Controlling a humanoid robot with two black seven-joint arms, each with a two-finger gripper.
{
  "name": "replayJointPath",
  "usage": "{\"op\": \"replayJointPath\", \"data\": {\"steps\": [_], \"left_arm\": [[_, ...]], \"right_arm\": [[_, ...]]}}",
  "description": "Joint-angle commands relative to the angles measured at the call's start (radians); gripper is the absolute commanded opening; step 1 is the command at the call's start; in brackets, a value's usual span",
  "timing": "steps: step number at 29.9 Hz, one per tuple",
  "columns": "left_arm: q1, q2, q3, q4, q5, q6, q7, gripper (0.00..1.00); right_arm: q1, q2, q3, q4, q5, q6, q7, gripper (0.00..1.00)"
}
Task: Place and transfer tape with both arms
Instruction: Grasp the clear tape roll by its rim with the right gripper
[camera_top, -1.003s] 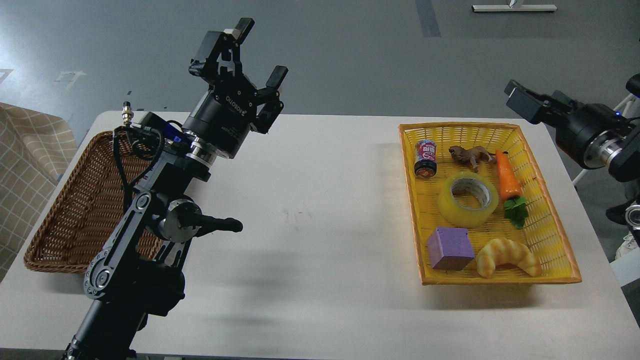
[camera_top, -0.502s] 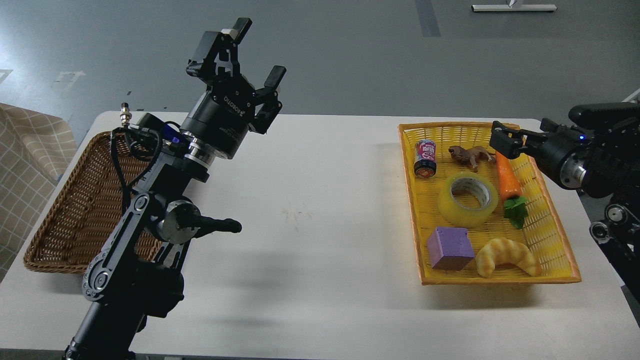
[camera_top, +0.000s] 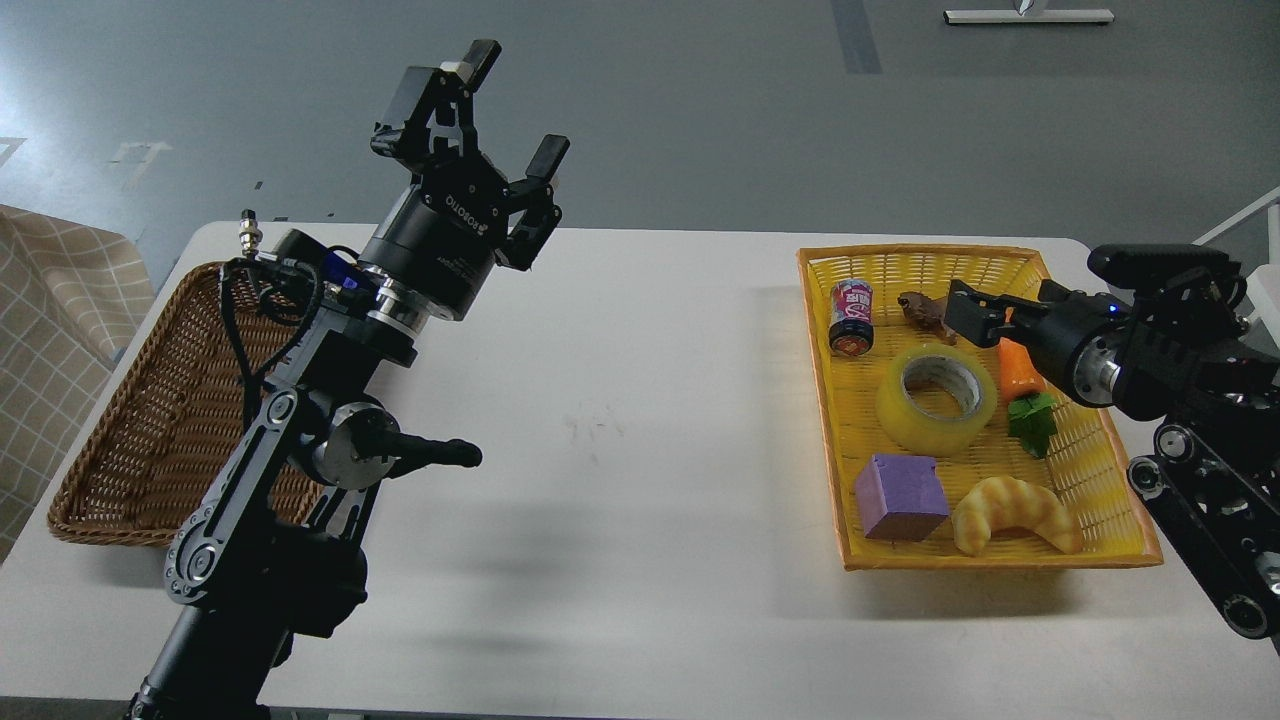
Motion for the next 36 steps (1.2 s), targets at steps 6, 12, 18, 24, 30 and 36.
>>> {"op": "replayJointPath", "data": {"steps": [6, 12, 18, 24, 30, 36], "left_arm": [[0.008, 0.000, 0.000, 0.000, 0.002, 0.000, 0.000, 0.98], [0.018, 0.000, 0.000, -0.001, 0.003, 0.002, 0.000, 0.98], [0.022, 0.000, 0.000, -0.001, 0.002, 0.000, 0.000, 0.98], [0.019, 0.000, -0.001, -0.001, 0.002, 0.000, 0.000, 0.98], [0.022, 0.000, -0.003, -0.001, 0.003, 0.000, 0.000, 0.98], [0.024, 0.000, -0.004, -0.003, 0.002, 0.000, 0.000, 0.98]], "right_arm": [[-0.028, 0.015, -0.021, -0.027, 0.000, 0.000, 0.000, 0.98], [-0.060, 0.023, -0.035, -0.023, 0.000, 0.004, 0.000, 0.98], [-0.065, 0.023, -0.049, -0.024, 0.000, 0.006, -0.007, 0.97], [-0.088, 0.027, -0.047, -0.024, 0.000, 0.006, -0.011, 0.88], [-0.087, 0.026, -0.047, -0.034, 0.000, 0.006, -0.008, 0.91], [-0.085, 0.026, -0.047, -0.035, 0.000, 0.006, -0.008, 0.89]]}}
